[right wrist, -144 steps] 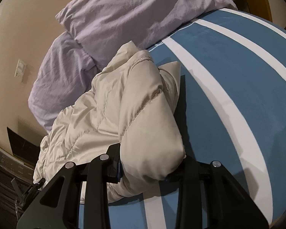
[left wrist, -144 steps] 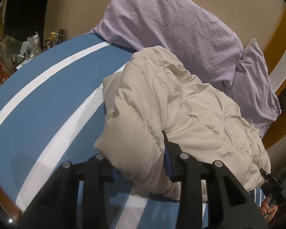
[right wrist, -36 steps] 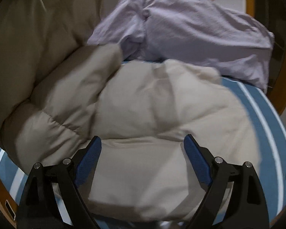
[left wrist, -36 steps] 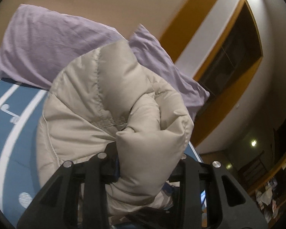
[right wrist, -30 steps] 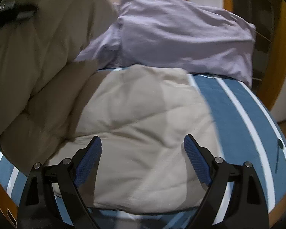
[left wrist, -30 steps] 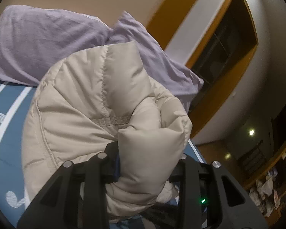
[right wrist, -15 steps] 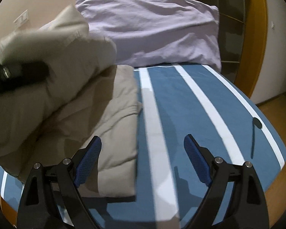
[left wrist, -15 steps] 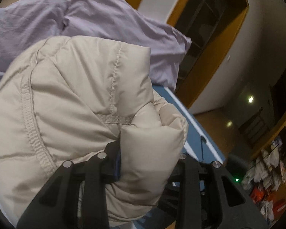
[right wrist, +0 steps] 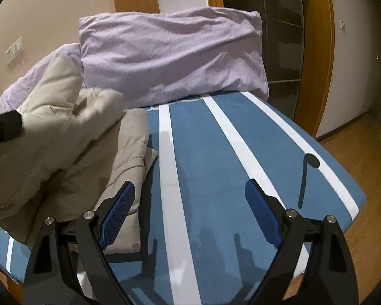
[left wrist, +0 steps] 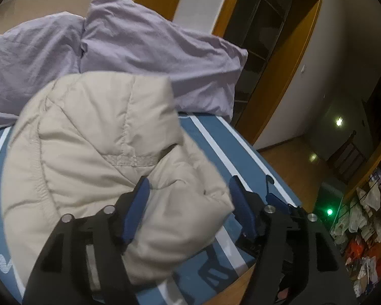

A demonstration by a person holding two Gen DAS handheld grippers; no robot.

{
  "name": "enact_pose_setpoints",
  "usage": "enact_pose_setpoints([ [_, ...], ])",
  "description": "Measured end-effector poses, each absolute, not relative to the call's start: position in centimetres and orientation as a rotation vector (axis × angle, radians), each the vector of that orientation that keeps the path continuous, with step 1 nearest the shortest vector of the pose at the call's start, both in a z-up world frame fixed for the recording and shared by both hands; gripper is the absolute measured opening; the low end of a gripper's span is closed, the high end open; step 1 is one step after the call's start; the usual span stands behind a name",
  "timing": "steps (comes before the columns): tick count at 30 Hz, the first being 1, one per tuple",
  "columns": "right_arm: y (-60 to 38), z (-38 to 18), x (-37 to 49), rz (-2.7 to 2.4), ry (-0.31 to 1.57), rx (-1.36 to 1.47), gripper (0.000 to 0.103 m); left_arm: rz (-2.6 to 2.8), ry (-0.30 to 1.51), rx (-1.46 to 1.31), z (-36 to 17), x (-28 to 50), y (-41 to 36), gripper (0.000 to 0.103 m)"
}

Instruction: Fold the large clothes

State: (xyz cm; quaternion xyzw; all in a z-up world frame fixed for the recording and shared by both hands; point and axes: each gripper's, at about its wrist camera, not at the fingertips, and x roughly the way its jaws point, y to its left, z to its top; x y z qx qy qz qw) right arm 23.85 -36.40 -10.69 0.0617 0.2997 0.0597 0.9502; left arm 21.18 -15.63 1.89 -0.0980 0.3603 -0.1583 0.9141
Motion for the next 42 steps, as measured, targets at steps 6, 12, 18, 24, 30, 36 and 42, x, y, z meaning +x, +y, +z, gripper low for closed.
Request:
enact_pose_setpoints([
  [6,-36.0,-9.7,23.1,0.135,0.592,0.12,0.09,-0.248,0.695,-0.184,3.9,19.7,-12.7,0.071],
  [12,-35.6,-9.4,22.9,0.145,0.593,0.103,0.09,-0.099,0.684,-0.176,4.1,20.5,-7.9,0.071],
  [18,-35.6,-9.5,23.4,0.149,0.612,0.114,0.09,0.049,0.701,-0.212,2.7,22.0,-2.4,0.071],
  [24,-35.4,-9.8,24.0,0.143,0.627,0.102,0.09,0.09,0.719,-0.266,0.4,22.9,0.1,0.079],
  [30,-35.4,-10.2,24.5,0.127,0.642,0.092,0.09,0.063,0.709,-0.279,-1.7,23.6,-1.3,0.08],
  [36,-36.5,-9.3,24.8,0.089,0.621,0.086,0.09,0.057,0.693,-0.215,-2.8,24.0,-4.1,0.08],
  [42,-37.0,-6.5,25.2,0.095,0.574,0.095,0.09,0.054,0.676,-0.167,-3.5,24.2,-6.0,0.08],
])
